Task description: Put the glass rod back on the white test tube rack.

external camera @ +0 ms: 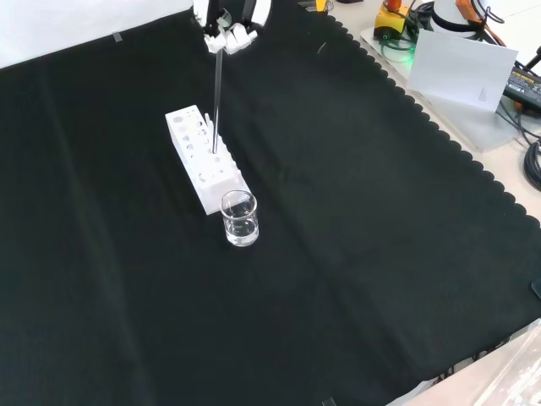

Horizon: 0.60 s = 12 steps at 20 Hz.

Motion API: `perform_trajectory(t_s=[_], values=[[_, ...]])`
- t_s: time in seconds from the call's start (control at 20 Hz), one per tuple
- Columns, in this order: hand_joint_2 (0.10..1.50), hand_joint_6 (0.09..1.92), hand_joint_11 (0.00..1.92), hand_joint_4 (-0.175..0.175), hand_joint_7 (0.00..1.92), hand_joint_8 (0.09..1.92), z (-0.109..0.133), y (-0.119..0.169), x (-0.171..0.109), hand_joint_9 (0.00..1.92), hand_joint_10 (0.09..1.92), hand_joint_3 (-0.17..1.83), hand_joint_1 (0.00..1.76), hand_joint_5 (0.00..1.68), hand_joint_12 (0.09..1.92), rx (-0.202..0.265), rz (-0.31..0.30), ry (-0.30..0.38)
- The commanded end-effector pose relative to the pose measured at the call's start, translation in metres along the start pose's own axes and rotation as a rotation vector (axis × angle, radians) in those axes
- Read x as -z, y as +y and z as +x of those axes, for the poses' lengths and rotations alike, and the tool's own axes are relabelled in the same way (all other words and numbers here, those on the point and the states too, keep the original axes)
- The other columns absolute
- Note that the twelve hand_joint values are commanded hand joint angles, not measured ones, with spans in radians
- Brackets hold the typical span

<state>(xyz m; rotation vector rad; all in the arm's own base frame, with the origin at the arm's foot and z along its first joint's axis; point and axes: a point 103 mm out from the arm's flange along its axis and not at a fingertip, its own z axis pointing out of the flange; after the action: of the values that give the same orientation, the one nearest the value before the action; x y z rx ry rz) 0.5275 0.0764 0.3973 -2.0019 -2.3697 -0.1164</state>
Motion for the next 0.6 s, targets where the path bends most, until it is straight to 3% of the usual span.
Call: perform_trajectory(t_s=[0.05,0.6], values=[[0.61,0.45,1.71,-0.175,1.4,0.71,-0.019,-0.005,0.003,1.75,0.51,0.72,1.33,1.27,0.43,-0.03,-0.005,0.005],[0.61,0.46,1.71,-0.175,1.4,0.71,-0.042,-0.006,-0.01,1.75,0.52,0.72,1.33,1.27,0.43,-0.066,0.027,-0.011]])
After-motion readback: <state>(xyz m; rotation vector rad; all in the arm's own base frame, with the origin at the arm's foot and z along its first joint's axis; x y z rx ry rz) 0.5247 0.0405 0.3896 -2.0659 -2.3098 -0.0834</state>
